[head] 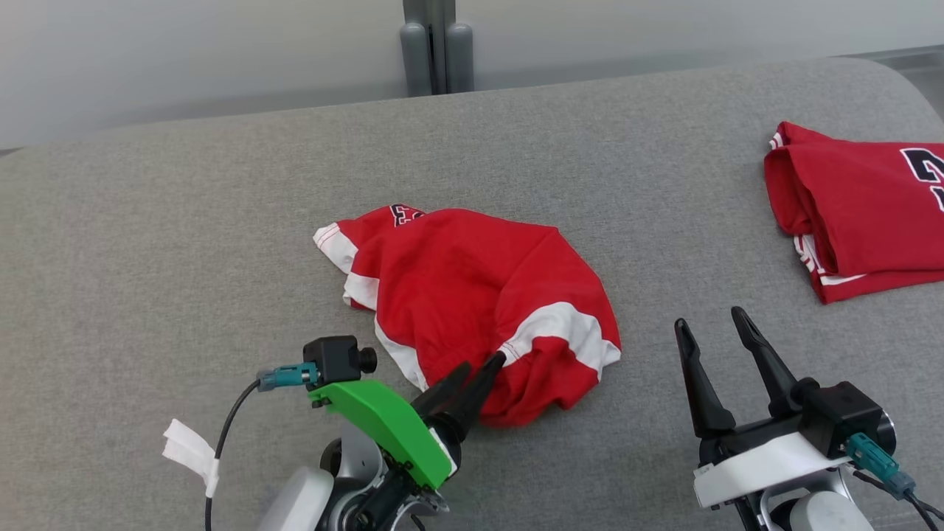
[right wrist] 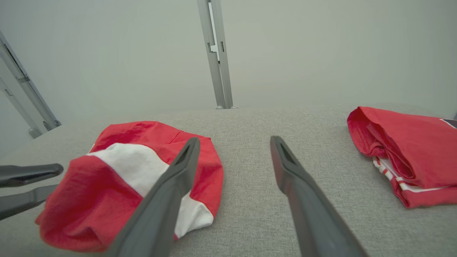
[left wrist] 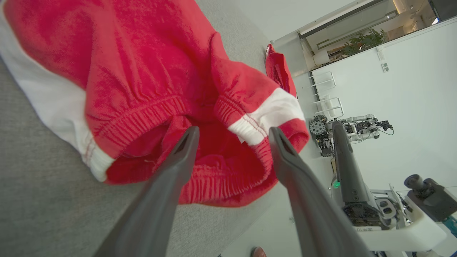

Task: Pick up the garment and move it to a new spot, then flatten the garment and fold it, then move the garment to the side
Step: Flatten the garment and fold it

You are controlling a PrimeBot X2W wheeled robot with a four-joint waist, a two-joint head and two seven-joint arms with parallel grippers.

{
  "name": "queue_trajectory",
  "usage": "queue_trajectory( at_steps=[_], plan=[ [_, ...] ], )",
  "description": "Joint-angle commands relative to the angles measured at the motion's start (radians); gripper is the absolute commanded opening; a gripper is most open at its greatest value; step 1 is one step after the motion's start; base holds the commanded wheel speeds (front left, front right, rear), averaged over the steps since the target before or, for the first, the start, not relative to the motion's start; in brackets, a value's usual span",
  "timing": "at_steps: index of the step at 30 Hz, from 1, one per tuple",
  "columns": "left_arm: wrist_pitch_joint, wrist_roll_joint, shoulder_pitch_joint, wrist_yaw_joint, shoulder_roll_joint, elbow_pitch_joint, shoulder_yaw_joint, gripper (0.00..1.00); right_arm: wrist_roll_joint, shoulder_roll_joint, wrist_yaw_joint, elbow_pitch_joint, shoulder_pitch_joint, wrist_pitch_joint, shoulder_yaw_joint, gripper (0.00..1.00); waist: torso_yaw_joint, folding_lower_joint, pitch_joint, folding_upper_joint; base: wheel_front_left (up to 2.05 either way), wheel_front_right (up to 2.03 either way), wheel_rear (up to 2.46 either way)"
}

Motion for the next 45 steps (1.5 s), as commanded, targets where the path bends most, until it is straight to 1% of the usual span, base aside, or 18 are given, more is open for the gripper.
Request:
queue_trajectory(
  at_steps=[1, 6, 10, 11, 12, 13, 19, 23, 27, 32, 35, 36, 37, 39, 40, 41, 42, 45],
  plan=[
    [0.012, -0.005, -0.02, 0.009, 0.007, 0.006, -0.001, 1.0, -0.006, 0.002, -0.001, -0.003, -0.016, 0.0, 0.0, 1.0, -0.023, 0.0, 0.024, -0.0001, 0.0, 0.0, 0.0],
    [0.041, -0.013, -0.031, 0.03, 0.009, 0.02, -0.008, 1.0, -0.009, 0.01, -0.001, -0.005, -0.021, 0.0, -0.002, 1.0, -0.04, 0.0, 0.04, -0.0001, 0.0, 0.0, 0.0],
    [0.034, -0.024, -0.041, 0.021, 0.007, 0.014, -0.001, 1.0, -0.012, 0.014, -0.001, -0.007, -0.027, 0.0, -0.004, 1.0, -0.047, 0.0, 0.049, -0.0001, 0.0, 0.0, 0.0],
    [0.028, -0.022, -0.044, 0.016, 0.006, 0.013, 0.0, 0.81, -0.014, 0.015, -0.001, -0.007, -0.029, 0.0, -0.005, 1.0, -0.049, 0.0, 0.051, -0.0001, 0.0, 0.0, 0.0],
    [0.025, -0.021, -0.045, 0.013, 0.006, 0.011, 0.001, 0.47, -0.014, 0.016, -0.001, -0.007, -0.031, 0.0, -0.006, 1.0, -0.049, 0.0, 0.052, -0.0001, 0.0, 0.0, 0.0],
    [0.023, -0.028, -0.044, 0.009, 0.006, 0.012, 0.001, 0.0, -0.014, 0.017, -0.001, -0.006, -0.032, 0.0, -0.007, 1.0, -0.05, 0.0, 0.053, -0.0001, 0.0, 0.0, 0.0],
    [0.062, -0.054, -0.04, -0.003, 0.006, -0.007, -0.019, 0.0, -0.017, 0.024, -0.001, -0.008, -0.039, 0.0, -0.013, 1.0, -0.049, 0.0, 0.054, -0.0001, 0.0, 0.0, 0.0],
    [0.053, -0.047, -0.037, -0.013, 0.01, -0.025, -0.02, 0.0, -0.021, 0.027, -0.001, -0.007, -0.041, 0.0, -0.014, 1.0, -0.046, 0.0, 0.053, -0.0001, 0.0, 0.0, 0.0],
    [-0.006, -0.007, -0.043, -0.034, 0.015, -0.056, -0.018, 0.0, -0.022, 0.029, -0.001, -0.007, -0.046, 0.0, -0.014, 1.0, -0.048, 0.0, 0.05, -0.0001, 0.0, 0.0, 0.0],
    [-0.104, 0.091, -0.095, -0.066, 0.039, -0.112, -0.037, 0.0, -0.018, 0.031, -0.001, 0.0, -0.037, 0.0, -0.015, 1.0, -0.049, 0.0, 0.031, -0.0001, 0.0, 0.0, 0.0],
    [-0.115, 0.101, -0.14, -0.072, 0.037, -0.145, -0.05, 0.0, -0.014, 0.031, -0.001, 0.001, -0.039, 0.0, -0.011, 1.0, -0.055, 0.0, 0.022, -0.0001, 0.0, 0.0, 0.0],
    [-0.102, 0.1, -0.159, -0.074, 0.038, -0.161, -0.062, 0.0, -0.012, 0.03, -0.001, 0.001, -0.041, 0.0, -0.01, 1.0, -0.057, 0.0, 0.02, -0.0001, 0.0, 0.0, 0.0],
    [-0.083, 0.094, -0.169, -0.075, 0.045, -0.174, -0.076, 0.0, -0.011, 0.031, -0.001, 0.001, -0.042, 0.0, -0.009, 1.0, -0.059, 0.0, 0.018, -0.0001, 0.0, 0.0, 0.0],
    [-0.03, 0.103, -0.185, -0.077, 0.083, -0.196, -0.108, 0.0, -0.011, 0.031, -0.001, 0.001, -0.045, 0.0, -0.008, 1.0, -0.063, 0.0, 0.018, -0.0001, 0.0, 0.0, 0.0],
    [0.0, 0.134, -0.194, -0.077, 0.125, -0.205, -0.129, 0.0, -0.011, 0.031, -0.001, -0.001, -0.047, 0.0, -0.006, 1.0, -0.065, 0.0, 0.021, -0.0001, 0.0, 0.0, 0.0],
    [0.014, 0.157, -0.192, -0.077, 0.147, -0.204, -0.146, 0.0, -0.01, 0.031, -0.001, -0.003, -0.046, 0.0, -0.004, 1.0, -0.066, 0.0, 0.023, -0.0001, 0.0, 0.0, 0.0],
    [0.026, 0.169, -0.177, -0.077, 0.161, -0.199, -0.162, 0.0, -0.01, 0.03, -0.001, -0.006, -0.045, 0.0, -0.005, 1.0, -0.066, 0.0, 0.028, -0.0001, 0.0, 0.0, 0.0],
    [0.019, 0.188, -0.134, -0.067, 0.173, -0.17, -0.183, 0.0, -0.01, 0.029, -0.001, -0.007, -0.043, 0.0, -0.012, 1.0, -0.064, 0.0, 0.038, -0.0001, 0.0, 0.0, 0.0]
  ],
)
